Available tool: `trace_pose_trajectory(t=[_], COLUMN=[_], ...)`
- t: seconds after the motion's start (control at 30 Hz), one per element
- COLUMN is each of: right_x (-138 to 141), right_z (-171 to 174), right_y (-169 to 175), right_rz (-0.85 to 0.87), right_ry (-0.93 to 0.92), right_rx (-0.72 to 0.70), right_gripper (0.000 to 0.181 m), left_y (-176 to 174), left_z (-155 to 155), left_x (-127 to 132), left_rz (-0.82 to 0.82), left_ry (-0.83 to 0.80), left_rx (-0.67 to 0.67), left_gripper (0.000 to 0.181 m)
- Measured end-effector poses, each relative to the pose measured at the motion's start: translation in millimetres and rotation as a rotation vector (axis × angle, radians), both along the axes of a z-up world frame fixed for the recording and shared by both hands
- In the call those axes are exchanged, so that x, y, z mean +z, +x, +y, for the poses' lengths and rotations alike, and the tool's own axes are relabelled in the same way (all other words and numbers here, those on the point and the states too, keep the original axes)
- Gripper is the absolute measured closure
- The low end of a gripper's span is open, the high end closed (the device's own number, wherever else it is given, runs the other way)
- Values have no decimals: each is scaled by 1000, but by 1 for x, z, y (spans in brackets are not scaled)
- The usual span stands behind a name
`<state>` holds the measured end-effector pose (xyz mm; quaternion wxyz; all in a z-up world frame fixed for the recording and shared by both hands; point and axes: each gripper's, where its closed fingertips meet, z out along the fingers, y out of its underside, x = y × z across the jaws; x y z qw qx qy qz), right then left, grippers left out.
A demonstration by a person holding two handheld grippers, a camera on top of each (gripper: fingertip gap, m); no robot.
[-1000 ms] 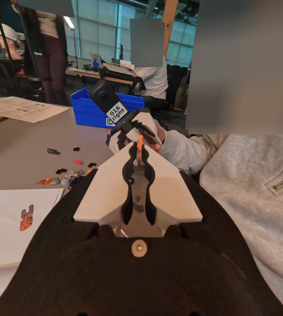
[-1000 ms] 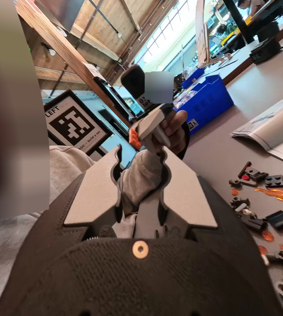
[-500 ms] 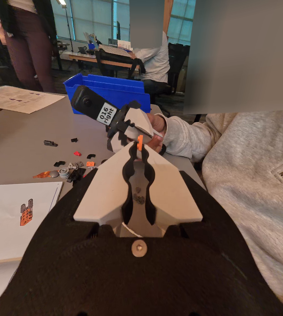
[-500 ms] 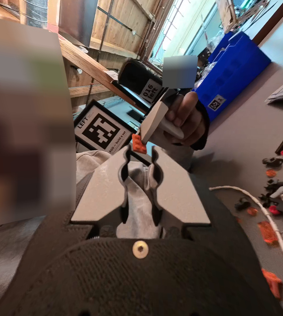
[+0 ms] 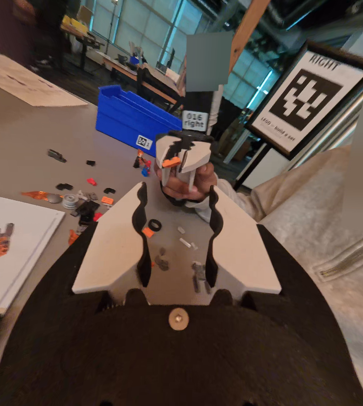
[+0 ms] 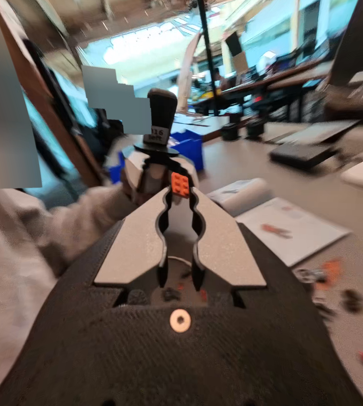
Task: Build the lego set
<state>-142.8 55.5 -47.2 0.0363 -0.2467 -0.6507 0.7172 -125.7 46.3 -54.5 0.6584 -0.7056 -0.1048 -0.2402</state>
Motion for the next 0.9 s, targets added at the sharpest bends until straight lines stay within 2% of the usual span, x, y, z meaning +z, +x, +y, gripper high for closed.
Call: trace_pose_trajectory(t=[0.07, 0.13, 0.3, 0.47, 0.6, 0.9], right_x=[-2, -6, -4, -5, -3, -2], right_z=[0, -7, -16, -16, -17, -17], right_y=[0, 3, 9, 12, 15, 15], right_rz=[212, 350, 522, 484, 439, 397], right_ry=[183, 303, 404, 372, 324, 279], right_rx=[-112, -156, -211, -175, -133, -113], right_gripper=[168, 167, 167, 168, 168, 166], left_y=[2, 0, -5, 3, 8, 7], left_z=[1, 1, -2, -1, 1, 1], left_x=[2, 5, 3, 5, 5, 6], left_rz=[-60, -82, -95, -68, 11, 82], left_ry=[13, 30, 17, 26, 18, 25], left_rx=[-30, -20, -7, -42, -42, -17], left_gripper=[126, 130, 150, 150, 167, 168])
